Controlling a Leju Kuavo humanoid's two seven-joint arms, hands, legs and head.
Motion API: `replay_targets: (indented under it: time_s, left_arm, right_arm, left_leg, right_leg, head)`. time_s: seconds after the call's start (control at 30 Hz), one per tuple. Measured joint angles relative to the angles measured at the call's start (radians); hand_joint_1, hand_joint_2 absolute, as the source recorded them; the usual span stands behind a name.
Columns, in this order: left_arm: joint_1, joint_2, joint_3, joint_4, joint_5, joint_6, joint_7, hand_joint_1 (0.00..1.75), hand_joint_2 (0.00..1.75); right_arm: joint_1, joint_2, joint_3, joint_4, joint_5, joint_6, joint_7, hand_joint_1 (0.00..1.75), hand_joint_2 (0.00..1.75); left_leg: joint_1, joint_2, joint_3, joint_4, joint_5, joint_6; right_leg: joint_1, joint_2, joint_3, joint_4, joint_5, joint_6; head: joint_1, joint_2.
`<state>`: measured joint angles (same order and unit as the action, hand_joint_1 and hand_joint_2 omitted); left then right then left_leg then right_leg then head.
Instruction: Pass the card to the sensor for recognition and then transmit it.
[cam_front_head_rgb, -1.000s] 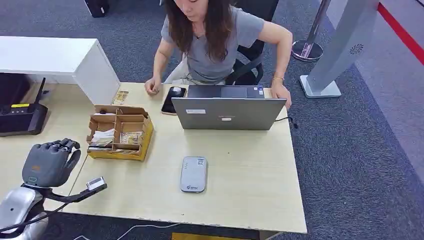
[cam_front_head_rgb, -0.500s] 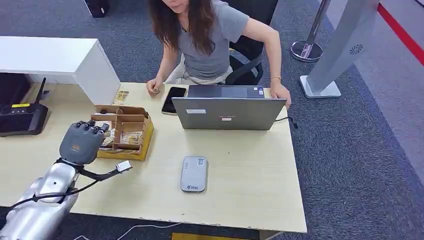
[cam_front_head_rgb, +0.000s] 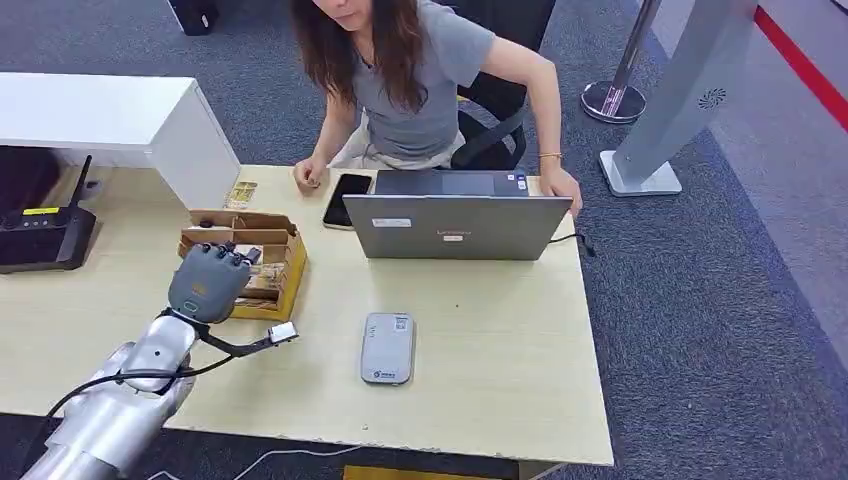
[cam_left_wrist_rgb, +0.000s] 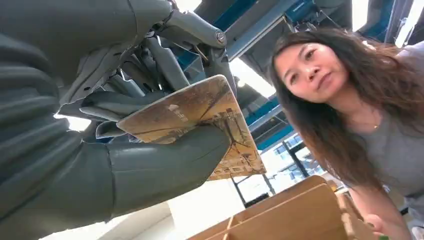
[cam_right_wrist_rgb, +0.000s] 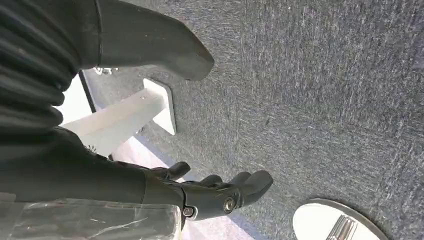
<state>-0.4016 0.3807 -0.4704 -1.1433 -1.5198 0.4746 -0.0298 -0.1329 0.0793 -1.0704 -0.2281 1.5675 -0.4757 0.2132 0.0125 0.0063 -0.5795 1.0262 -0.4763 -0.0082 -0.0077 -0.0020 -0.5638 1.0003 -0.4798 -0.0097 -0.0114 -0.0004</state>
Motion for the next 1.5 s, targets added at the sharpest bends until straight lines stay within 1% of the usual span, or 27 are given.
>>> replay_targets:
  time_s: [0.2,0.3,0.33,0.37,0.4,0.43,0.5,0.63,0.83,1.0,1.1,1.17,1.27,1.4,1.5]
  left_arm:
    - [-0.005,-0.007,-0.009,0.016,0.000,0.000,0.001,1.75,1.75]
    - [-0.016,-0.010,-0.014,0.028,0.000,0.011,0.006,1.75,1.75]
    - [-0.022,-0.011,-0.018,0.033,-0.001,0.018,0.006,1.66,1.75]
    - [-0.028,-0.014,-0.023,0.038,-0.002,0.027,0.009,1.66,1.75]
    - [-0.035,-0.017,-0.031,0.045,-0.004,0.039,0.012,1.73,1.75]
    - [-0.041,-0.021,-0.039,0.051,-0.005,0.055,0.020,1.75,1.75]
    - [-0.057,-0.028,-0.063,0.064,-0.006,0.081,0.032,1.75,1.75]
    - [-0.075,-0.035,-0.124,0.076,-0.006,0.111,0.069,1.75,1.75]
    - [-0.108,-0.041,-0.244,0.079,-0.006,0.157,0.126,1.75,1.75]
    - [-0.121,-0.042,-0.331,0.078,-0.006,0.170,0.180,1.75,1.75]
    - [-0.122,-0.041,-0.367,0.078,-0.006,0.173,0.192,1.75,1.75]
    - [-0.122,-0.042,-0.382,0.075,-0.006,0.175,0.191,1.75,1.75]
    - [-0.120,-0.048,-0.384,0.067,-0.006,0.176,0.168,1.75,1.75]
    - [-0.118,-0.068,-0.385,0.058,-0.006,0.176,0.131,1.75,1.75]
    - [-0.114,-0.084,-0.385,0.052,-0.006,0.176,0.117,1.75,1.75]
  right_arm:
    - [0.001,0.000,0.000,0.001,0.000,0.000,0.003,0.00,1.75]
    - [0.001,0.000,0.002,0.001,-0.002,0.001,0.003,0.00,1.75]
    - [0.000,0.000,0.003,0.001,-0.002,0.003,0.003,0.00,1.75]
    - [0.000,0.000,0.005,0.001,-0.002,0.003,0.003,0.00,1.75]
    - [0.000,0.000,0.008,0.001,-0.002,0.003,0.003,0.00,1.75]
    - [-0.001,0.000,0.012,0.001,-0.002,0.004,0.003,0.00,1.75]
    - [-0.002,0.002,0.017,0.001,-0.002,0.005,0.004,0.00,1.75]
    - [-0.005,0.004,0.024,0.001,-0.003,0.006,0.006,0.00,1.75]
    - [-0.006,0.005,0.032,0.001,-0.003,0.016,0.009,0.00,1.75]
    - [-0.005,0.005,0.041,0.001,-0.015,0.017,0.011,0.00,1.75]
    - [-0.003,0.005,0.042,0.001,-0.014,0.017,0.011,0.00,1.75]
    - [-0.002,0.005,0.042,0.001,-0.015,0.017,0.011,0.00,1.75]
    - [-0.002,0.005,0.042,0.001,-0.015,0.016,0.011,0.00,1.75]
    - [-0.002,0.005,0.046,0.001,-0.018,0.016,0.015,0.00,1.75]
    - [-0.002,0.005,0.049,0.001,-0.018,0.016,0.016,0.00,1.75]
  left_leg:
    - [0.000,0.000,0.000,0.000,0.000,0.000]
    - [0.000,0.000,0.000,0.000,0.000,0.000]
    - [0.000,0.000,0.000,0.000,0.000,0.000]
    - [0.000,0.000,0.000,0.000,0.000,0.000]
    - [0.000,0.000,0.000,0.000,0.000,0.000]
    - [0.000,0.000,0.000,0.000,0.000,0.000]
    - [0.000,0.000,0.000,0.000,0.000,0.000]
    - [0.000,0.000,0.000,0.000,0.000,0.000]
    - [0.000,0.000,0.000,0.000,0.000,0.000]
    - [0.000,0.000,0.000,0.000,0.000,0.000]
    - [0.000,0.000,0.000,0.000,0.000,0.000]
    - [0.000,0.000,0.000,0.000,0.000,0.000]
    - [0.000,0.000,0.000,0.000,0.000,0.000]
    - [-0.001,0.000,0.000,0.000,0.000,0.000]
    - [-0.001,0.000,0.000,0.000,0.000,0.000]
  right_leg:
    - [0.000,0.000,0.000,0.000,0.000,0.000]
    - [0.000,0.000,0.000,0.000,0.000,0.000]
    - [0.000,0.000,0.000,0.000,0.000,0.000]
    - [0.000,0.000,0.000,0.000,0.000,0.000]
    - [0.000,0.000,0.000,0.000,0.000,0.000]
    - [0.000,0.000,0.000,0.000,0.000,0.000]
    - [0.000,0.000,0.000,0.000,0.000,0.000]
    - [0.000,0.000,0.000,0.000,0.000,0.000]
    - [0.000,0.000,0.000,0.000,0.000,0.000]
    - [0.000,0.000,0.000,0.000,0.000,0.000]
    - [0.000,0.000,0.000,0.000,0.000,0.000]
    - [0.000,0.000,0.000,0.000,0.000,0.000]
    - [0.000,0.000,0.000,0.000,0.000,0.000]
    - [0.000,0.000,0.000,0.000,0.000,0.000]
    - [-0.001,0.000,0.000,0.000,0.000,0.000]
  head:
    - [0.000,0.000]
    - [0.000,0.000]
    - [0.000,0.000]
    - [0.000,0.000]
    - [0.000,0.000]
    - [0.000,0.000]
    - [0.000,0.000]
    - [0.000,0.000]
    - [0.000,0.000]
    - [0.000,0.000]
    - [0.000,0.000]
    - [0.000,0.000]
    - [0.000,0.000]
    - [0.000,0.000]
    - [0.000,0.000]
